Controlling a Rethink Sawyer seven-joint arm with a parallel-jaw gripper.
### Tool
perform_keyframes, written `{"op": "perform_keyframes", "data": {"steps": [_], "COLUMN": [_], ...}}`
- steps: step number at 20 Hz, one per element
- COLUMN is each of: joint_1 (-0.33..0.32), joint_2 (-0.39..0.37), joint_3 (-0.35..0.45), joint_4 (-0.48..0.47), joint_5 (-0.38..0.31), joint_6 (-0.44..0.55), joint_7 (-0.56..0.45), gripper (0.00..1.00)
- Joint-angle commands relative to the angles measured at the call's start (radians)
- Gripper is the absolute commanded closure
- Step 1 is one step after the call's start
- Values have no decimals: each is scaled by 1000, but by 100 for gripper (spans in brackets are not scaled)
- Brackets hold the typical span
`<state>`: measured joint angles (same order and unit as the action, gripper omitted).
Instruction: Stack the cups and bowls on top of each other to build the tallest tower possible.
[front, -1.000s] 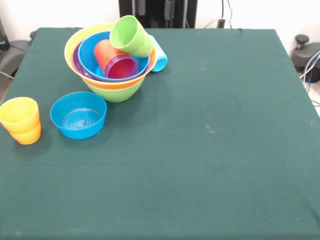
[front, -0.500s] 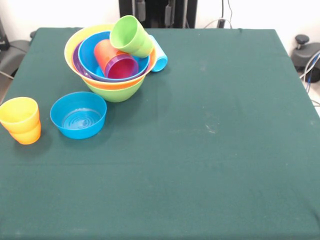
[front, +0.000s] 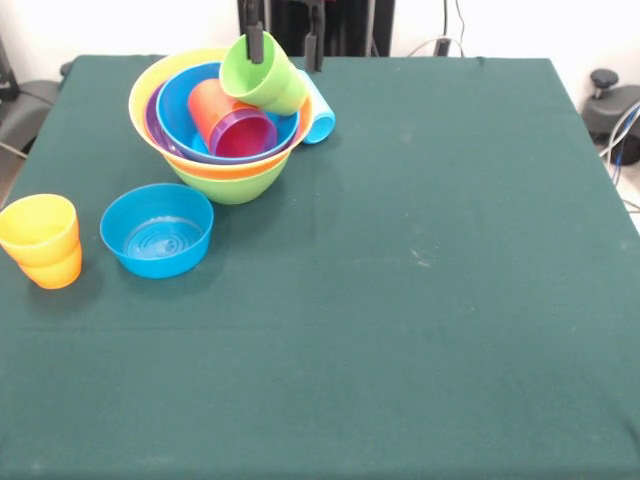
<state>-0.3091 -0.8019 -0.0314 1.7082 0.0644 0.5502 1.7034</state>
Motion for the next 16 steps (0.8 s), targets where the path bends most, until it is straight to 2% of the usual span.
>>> {"op": "perform_keyframes", "data": {"steps": [1, 9, 16], "joint_1": [-28, -88, -113], "joint_2": [100, 135, 156], "joint_3": [84, 117, 122], "joint_4": [-83, -126, -159], "joint_5": [-6, -15, -35], "joint_6": [97, 124, 136], "joint_7": [51, -11, -14], "gripper": [0, 0, 0]}}
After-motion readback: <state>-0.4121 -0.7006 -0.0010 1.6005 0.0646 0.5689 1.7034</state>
